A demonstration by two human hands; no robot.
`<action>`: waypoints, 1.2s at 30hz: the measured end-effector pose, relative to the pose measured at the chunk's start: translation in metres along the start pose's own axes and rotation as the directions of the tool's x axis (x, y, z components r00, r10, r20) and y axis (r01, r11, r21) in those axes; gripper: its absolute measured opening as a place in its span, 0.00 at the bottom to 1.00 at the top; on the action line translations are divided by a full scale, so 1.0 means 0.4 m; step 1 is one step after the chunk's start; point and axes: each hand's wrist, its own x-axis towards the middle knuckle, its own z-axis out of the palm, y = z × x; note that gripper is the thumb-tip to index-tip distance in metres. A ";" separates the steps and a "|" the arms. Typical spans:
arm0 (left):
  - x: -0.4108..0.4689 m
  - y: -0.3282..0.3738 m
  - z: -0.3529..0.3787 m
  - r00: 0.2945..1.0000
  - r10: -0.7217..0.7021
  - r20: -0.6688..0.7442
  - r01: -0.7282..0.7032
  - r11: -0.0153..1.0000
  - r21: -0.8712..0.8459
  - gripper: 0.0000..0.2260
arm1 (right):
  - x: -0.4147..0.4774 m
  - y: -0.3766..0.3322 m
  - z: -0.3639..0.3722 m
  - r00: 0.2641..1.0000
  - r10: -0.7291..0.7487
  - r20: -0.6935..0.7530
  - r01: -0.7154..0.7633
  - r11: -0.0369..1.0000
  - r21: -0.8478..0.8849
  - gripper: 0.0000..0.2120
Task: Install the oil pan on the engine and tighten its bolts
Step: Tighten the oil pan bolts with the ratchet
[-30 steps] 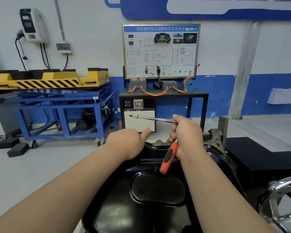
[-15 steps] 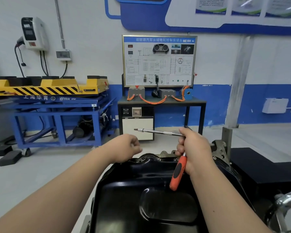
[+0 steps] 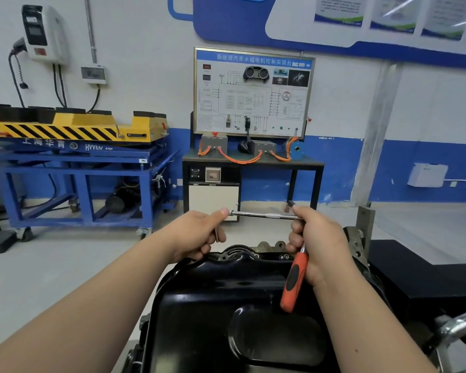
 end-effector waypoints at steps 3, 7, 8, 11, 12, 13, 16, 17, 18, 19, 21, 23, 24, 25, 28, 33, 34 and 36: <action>-0.002 0.004 -0.008 0.991 -0.068 0.116 0.071 0.997 -0.024 0.16 | 0.000 0.000 0.001 1.000 0.001 -0.004 -0.001 1.000 -0.003 0.04; -0.002 0.007 -0.034 0.958 -0.143 0.249 0.171 0.981 -0.093 0.12 | 0.000 0.000 -0.001 1.000 -0.005 0.000 0.005 1.000 -0.009 0.04; -0.001 0.008 -0.038 0.952 -0.148 0.269 0.178 0.980 -0.089 0.12 | 0.000 0.001 -0.001 1.000 -0.012 0.002 0.012 1.000 -0.014 0.03; 0.011 0.008 -0.043 0.949 -0.115 0.295 0.106 0.993 0.045 0.10 | -0.001 0.001 -0.001 1.000 -0.031 0.004 0.031 0.999 -0.030 0.03; 0.014 0.008 -0.042 0.952 -0.103 0.289 0.067 0.989 0.132 0.08 | -0.001 0.002 0.000 0.999 -0.033 0.003 0.033 0.999 -0.032 0.04; 0.018 0.008 -0.039 0.956 -0.099 0.277 0.038 0.975 0.217 0.07 | -0.001 0.002 0.000 0.999 -0.035 0.003 0.035 0.999 -0.033 0.04; 0.031 0.004 -0.028 0.968 -0.109 0.227 0.025 0.939 0.344 0.05 | -0.002 0.002 -0.001 0.999 -0.043 0.012 0.044 0.998 -0.039 0.04; 0.035 0.003 -0.027 0.969 -0.113 0.222 0.028 0.936 0.352 0.05 | -0.002 0.002 -0.001 0.999 -0.045 0.015 0.046 0.998 -0.044 0.04; 0.037 0.003 -0.026 0.967 -0.120 0.223 0.033 0.933 0.360 0.04 | -0.002 0.002 -0.002 0.999 -0.047 0.015 0.047 0.998 -0.049 0.03; 0.039 0.003 -0.026 0.966 -0.127 0.225 0.036 0.928 0.370 0.04 | -0.002 0.002 -0.002 0.999 -0.047 0.014 0.048 0.997 -0.054 0.03; 0.038 0.007 -0.026 0.967 -0.127 0.222 0.028 0.916 0.401 0.04 | -0.003 0.002 -0.002 0.999 -0.045 0.018 0.046 0.997 -0.063 0.03; 0.037 0.012 -0.022 0.971 -0.109 0.211 0.007 0.901 0.434 0.04 | -0.005 0.001 -0.002 0.999 -0.044 0.021 0.045 0.996 -0.075 0.03; 0.036 0.016 -0.020 0.974 -0.097 0.207 -0.009 0.890 0.457 0.04 | -0.006 0.001 -0.002 0.999 -0.043 0.020 0.044 0.996 -0.080 0.03; 0.035 0.019 -0.018 0.975 -0.084 0.207 -0.028 0.874 0.486 0.04 | -0.006 0.001 -0.002 0.999 -0.043 0.019 0.045 0.995 -0.084 0.03; 0.033 0.028 -0.009 0.973 -0.053 0.224 -0.097 0.789 0.607 0.06 | -0.006 0.001 -0.002 0.998 -0.059 0.022 0.061 0.992 -0.106 0.05; 0.019 0.039 -0.011 0.963 -0.096 0.250 -0.084 0.777 0.624 0.09 | -0.019 -0.010 0.007 0.990 -0.103 0.098 0.120 0.975 -0.185 0.05; 0.017 0.038 -0.014 0.964 -0.101 0.247 -0.076 0.783 0.617 0.09 | -0.023 -0.024 0.014 0.984 -0.129 0.124 0.153 0.967 -0.204 0.05; 0.014 0.030 -0.013 0.971 -0.069 0.229 -0.091 0.777 0.622 0.10 | -0.030 -0.073 0.024 0.949 -0.234 0.209 0.296 0.889 -0.350 0.05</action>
